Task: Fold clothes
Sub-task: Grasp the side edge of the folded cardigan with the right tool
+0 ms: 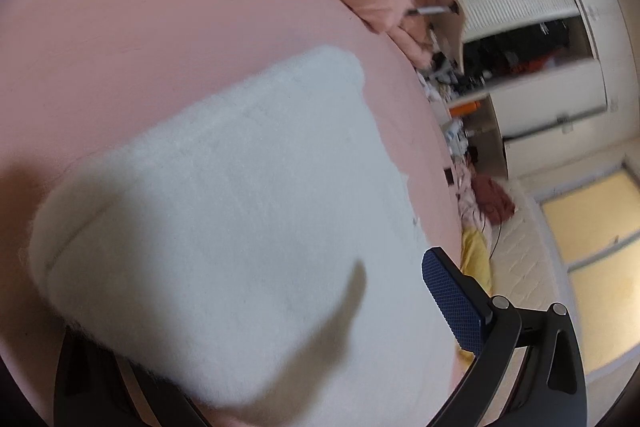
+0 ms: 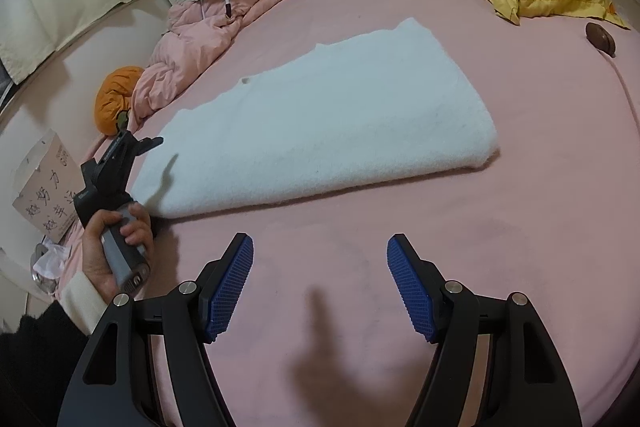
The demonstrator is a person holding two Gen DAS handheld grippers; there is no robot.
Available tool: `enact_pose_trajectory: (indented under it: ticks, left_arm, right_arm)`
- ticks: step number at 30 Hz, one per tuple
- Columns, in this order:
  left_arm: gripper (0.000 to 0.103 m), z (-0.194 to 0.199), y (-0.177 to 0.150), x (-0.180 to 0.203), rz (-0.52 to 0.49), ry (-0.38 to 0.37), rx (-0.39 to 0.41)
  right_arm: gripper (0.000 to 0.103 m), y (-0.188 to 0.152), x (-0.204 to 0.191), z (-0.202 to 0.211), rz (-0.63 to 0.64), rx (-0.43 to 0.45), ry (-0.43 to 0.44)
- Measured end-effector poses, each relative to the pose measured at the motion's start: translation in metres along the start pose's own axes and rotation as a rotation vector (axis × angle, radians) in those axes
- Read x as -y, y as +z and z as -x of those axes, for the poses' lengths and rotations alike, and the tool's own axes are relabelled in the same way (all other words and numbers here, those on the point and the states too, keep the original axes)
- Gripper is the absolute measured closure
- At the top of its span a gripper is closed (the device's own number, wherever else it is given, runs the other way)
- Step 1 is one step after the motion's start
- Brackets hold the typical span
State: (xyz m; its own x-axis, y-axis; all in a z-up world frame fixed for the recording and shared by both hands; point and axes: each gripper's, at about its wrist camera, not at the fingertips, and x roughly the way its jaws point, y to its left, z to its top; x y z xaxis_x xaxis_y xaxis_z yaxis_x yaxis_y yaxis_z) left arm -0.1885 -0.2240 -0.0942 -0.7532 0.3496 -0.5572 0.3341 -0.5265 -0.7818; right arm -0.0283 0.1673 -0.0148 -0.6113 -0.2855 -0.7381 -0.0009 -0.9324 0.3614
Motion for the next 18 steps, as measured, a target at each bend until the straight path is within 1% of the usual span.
enact_pose_trajectory:
  ticks: [3,5,7,8,9,10,11,13,14,16,18]
  left_arm:
    - [0.001,0.002,-0.004,0.003,-0.052,0.024,-0.01]
    - [0.001,0.004,-0.005,0.008,-0.08,0.052,-0.031]
    - [0.002,0.009,-0.006,0.012,-0.108,0.081,-0.051]
    - [0.002,0.016,-0.008,0.011,-0.12,0.1,-0.049]
    - [0.002,0.024,-0.01,0.011,-0.136,0.128,-0.038]
    - [0.002,0.036,-0.012,0.011,-0.162,0.182,-0.006]
    - [0.002,0.046,-0.014,0.01,-0.19,0.24,0.026]
    - [0.002,0.065,-0.016,0.015,-0.273,0.368,0.109]
    - [0.002,0.073,-0.016,0.021,-0.326,0.432,0.152]
    - [0.002,0.079,-0.017,0.039,-0.454,0.537,0.207]
    - [0.002,0.072,-0.018,0.059,-0.582,0.627,0.215]
  right_arm:
    - [0.033,0.003,0.007,-0.002,-0.046,-0.006,0.022]
    - [0.033,0.005,0.013,-0.003,-0.083,-0.01,0.041]
    - [0.033,0.017,0.04,-0.009,-0.263,-0.019,0.15]
    - [0.032,0.02,0.052,-0.012,-0.35,-0.024,0.221]
    - [0.031,0.021,0.069,-0.019,-0.482,-0.043,0.328]
    - [0.026,0.017,0.089,-0.032,-0.653,-0.074,0.432]
    - [0.023,0.013,0.1,-0.039,-0.753,-0.084,0.451]
    - [0.023,-0.001,0.122,-0.054,-0.96,-0.082,0.418]
    - [0.023,-0.003,0.127,-0.059,-1.004,-0.072,0.406]
    - [0.023,-0.001,0.128,-0.067,-1.06,-0.065,0.357]
    - [0.015,0.005,0.123,-0.07,-1.108,-0.044,0.301]
